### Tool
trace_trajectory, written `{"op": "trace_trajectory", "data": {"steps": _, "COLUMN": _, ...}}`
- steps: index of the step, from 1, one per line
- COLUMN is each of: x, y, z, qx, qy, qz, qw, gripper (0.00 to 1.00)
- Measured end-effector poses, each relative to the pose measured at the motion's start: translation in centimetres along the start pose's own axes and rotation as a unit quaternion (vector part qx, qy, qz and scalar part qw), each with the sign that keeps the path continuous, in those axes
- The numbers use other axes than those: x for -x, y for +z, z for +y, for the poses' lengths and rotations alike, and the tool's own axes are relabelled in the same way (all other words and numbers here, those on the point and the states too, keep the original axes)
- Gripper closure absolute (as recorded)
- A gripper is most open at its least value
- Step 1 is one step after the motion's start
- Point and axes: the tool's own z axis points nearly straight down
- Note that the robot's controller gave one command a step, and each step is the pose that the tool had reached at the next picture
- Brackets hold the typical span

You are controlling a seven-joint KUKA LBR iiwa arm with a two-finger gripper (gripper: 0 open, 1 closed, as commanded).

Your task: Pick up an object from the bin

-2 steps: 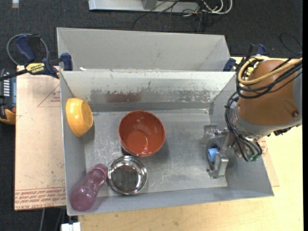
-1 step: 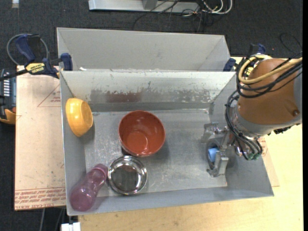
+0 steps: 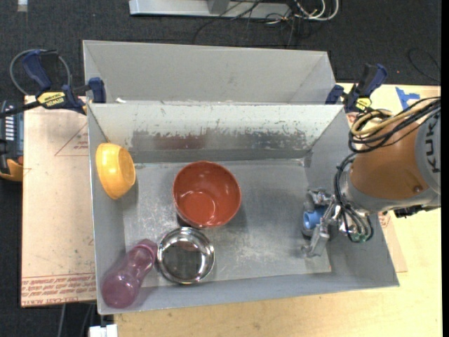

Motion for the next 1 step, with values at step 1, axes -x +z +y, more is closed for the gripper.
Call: {"op": "trace_trajectory", "data": {"steps": 1, "x": -1.63, "y": -1.39, "z": -0.07, "qx": -0.012, "qy": 0.006, "qz": 0.0171, "qw": 0.9998, "gripper": 0.00}}
